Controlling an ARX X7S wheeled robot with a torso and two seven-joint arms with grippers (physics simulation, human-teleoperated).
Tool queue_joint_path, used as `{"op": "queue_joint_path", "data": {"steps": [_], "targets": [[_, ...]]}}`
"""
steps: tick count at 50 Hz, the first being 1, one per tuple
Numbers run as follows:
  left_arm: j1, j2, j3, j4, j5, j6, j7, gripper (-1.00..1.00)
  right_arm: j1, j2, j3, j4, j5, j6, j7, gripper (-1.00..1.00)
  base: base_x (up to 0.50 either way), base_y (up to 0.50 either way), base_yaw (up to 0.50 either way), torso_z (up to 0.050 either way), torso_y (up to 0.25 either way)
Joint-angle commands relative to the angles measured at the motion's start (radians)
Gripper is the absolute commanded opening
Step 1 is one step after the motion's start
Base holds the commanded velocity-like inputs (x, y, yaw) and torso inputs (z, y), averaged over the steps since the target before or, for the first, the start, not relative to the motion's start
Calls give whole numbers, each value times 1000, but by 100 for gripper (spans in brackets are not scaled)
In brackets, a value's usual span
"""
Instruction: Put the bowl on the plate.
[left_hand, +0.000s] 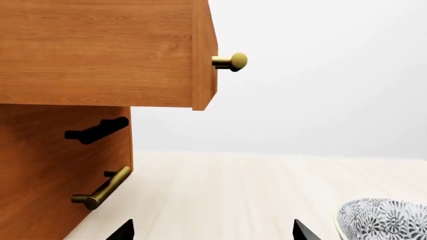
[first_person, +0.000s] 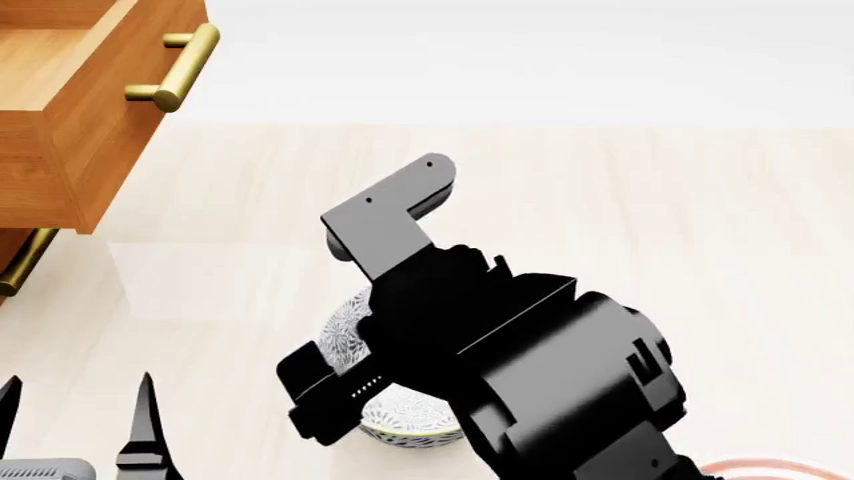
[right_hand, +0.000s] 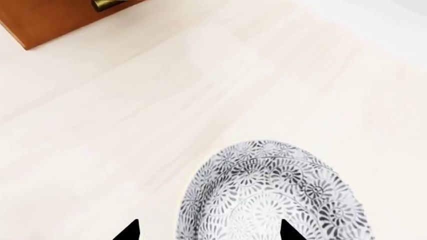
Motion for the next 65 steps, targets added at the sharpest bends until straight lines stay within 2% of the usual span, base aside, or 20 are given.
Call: {"op": "queue_joint_path", "data": {"steps": [1,13,54,65], "targets": [[-1,-4,4,-1,-4,3,-4,100,27,-27,-58,120,-25,-55,-32,100,0,0,0,0,0],[2,-9,2,-6,-9,11,-11,100,43,-60,-111,244,-50,-114,-62,100,0,0,0,0,0],[-3,-21,21,-3,-22,12,-23,100,32,-102,-230,411,-75,-191,-107,100,0,0,0,0,0],[-6,-23,26,-7,-23,15,-27,100,89,-133,-266,500,-79,-185,-144,100,0,0,0,0,0]]}}
